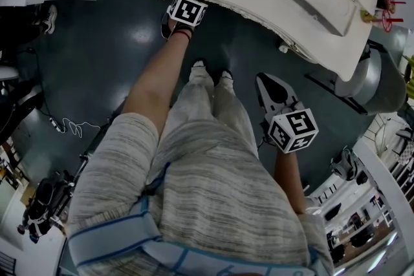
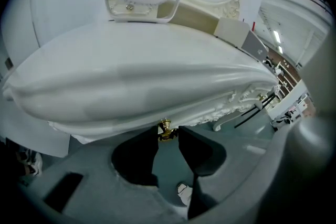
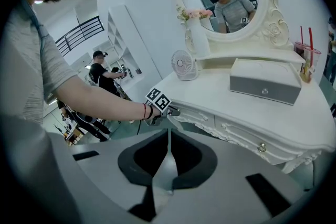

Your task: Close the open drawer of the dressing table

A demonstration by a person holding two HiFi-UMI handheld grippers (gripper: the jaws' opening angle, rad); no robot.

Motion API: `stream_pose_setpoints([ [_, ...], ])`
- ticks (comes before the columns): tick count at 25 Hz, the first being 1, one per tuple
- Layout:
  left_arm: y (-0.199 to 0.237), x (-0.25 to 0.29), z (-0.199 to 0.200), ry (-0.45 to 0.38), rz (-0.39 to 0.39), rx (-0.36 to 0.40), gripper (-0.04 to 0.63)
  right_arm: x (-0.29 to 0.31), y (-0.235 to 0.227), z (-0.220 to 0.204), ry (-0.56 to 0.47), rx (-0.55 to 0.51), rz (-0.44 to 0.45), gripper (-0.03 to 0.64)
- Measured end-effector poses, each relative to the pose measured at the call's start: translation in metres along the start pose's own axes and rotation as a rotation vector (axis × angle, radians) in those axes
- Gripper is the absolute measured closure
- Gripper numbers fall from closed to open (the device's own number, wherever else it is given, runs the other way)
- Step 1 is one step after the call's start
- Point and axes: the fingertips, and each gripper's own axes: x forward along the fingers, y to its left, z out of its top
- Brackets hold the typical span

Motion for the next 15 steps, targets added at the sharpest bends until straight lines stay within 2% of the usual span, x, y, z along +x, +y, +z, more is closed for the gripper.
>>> stream_pose_setpoints([
  [5,0.001,0.000,-0.001,-0.010,0.014,0.004,0.463,0.002,0.001,0.000,0.001,-0.007,0.008,0.604],
  [9,-0.001,-0.003,-0.002,-0.017,-0.013,-0.014,0.462,0.003,0.004,-0.002,0.007,-0.014,0.016,0.604],
  [12,-0.003,-0.010,0.003,-0.030,-0.031,-0.007,0.403,0.003,0.006,-0.002,0.009,-0.019,0.022,0.604],
  [15,-0.008,-0.016,0.002,-0.027,-0.041,0.007,0.391,0.003,0.006,-0.004,0.010,-0.023,0.025,0.604],
])
